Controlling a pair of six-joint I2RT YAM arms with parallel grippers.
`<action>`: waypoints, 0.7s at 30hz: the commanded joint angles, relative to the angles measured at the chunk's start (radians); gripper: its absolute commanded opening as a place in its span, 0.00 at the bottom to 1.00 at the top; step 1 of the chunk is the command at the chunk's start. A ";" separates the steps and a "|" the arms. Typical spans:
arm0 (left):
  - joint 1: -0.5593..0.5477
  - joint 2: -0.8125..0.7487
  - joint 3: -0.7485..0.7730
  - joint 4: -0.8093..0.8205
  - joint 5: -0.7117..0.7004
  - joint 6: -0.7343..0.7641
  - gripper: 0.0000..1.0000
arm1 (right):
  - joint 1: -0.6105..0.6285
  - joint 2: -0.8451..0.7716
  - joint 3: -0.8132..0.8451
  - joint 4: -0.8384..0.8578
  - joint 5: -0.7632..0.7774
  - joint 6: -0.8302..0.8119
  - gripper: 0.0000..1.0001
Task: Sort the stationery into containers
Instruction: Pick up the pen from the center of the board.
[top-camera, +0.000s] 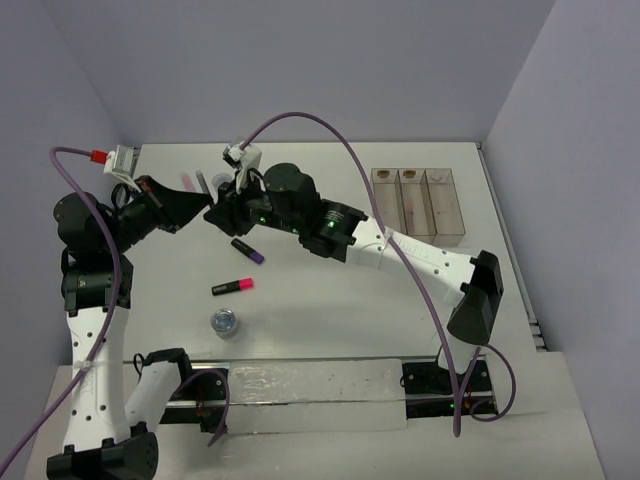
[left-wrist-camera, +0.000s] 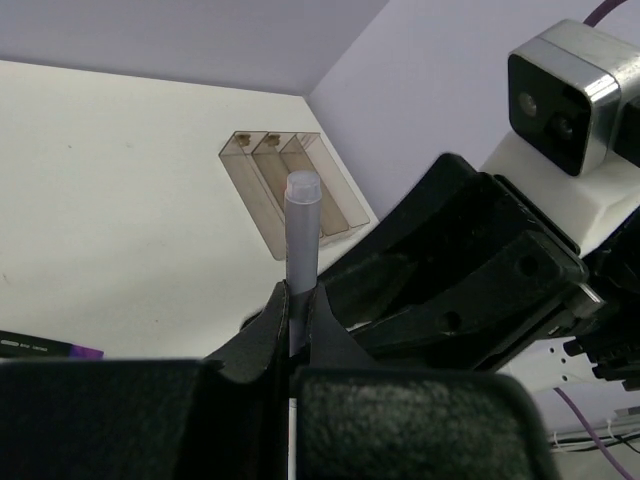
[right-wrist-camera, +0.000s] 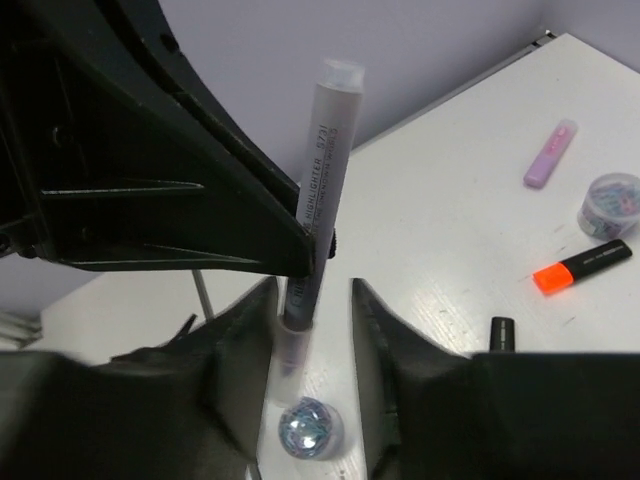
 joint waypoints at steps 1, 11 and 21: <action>0.002 -0.006 -0.001 0.070 0.035 -0.044 0.00 | 0.011 0.023 0.077 0.006 0.005 -0.013 0.08; 0.002 0.077 0.115 -0.168 -0.046 0.102 0.99 | -0.041 -0.071 -0.013 -0.067 0.084 -0.013 0.00; 0.002 0.064 0.170 -0.381 -0.244 0.359 0.99 | -0.568 -0.262 -0.358 -0.273 0.296 0.007 0.00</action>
